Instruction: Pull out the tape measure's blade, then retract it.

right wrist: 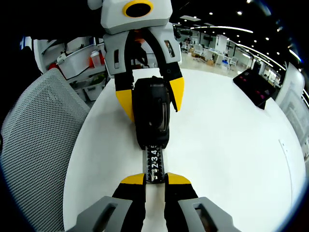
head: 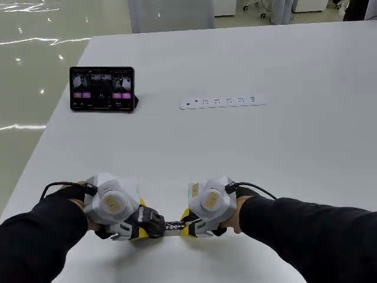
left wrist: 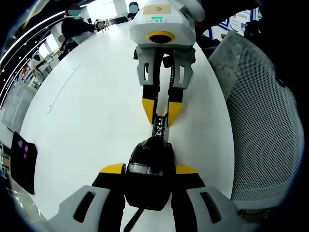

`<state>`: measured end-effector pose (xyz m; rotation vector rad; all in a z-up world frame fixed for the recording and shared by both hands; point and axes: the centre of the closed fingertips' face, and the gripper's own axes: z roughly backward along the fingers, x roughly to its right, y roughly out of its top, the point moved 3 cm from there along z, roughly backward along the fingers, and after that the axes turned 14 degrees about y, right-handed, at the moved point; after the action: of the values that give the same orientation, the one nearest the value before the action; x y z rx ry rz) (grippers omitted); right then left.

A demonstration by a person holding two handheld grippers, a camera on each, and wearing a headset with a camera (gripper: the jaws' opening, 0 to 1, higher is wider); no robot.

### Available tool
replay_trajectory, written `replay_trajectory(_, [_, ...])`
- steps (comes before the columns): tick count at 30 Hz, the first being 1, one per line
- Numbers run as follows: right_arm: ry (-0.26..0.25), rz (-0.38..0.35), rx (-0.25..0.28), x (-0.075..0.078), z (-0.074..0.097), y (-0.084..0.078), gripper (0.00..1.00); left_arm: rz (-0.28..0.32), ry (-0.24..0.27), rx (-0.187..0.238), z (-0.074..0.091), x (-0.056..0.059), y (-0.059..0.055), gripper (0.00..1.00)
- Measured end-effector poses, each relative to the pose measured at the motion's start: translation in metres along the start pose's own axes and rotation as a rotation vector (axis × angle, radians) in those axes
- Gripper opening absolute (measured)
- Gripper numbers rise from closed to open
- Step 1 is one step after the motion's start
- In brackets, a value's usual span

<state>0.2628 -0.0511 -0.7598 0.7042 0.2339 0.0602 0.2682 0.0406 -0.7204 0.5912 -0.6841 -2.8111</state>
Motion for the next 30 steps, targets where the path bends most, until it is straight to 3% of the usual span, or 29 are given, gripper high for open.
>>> replay_trajectory(30, [-0.002, -0.015, -0.014, -0.002, 0.012, -0.011, 0.10, -0.004, 0.001, 0.003, 0.000, 0.000, 0.001, 0.31])
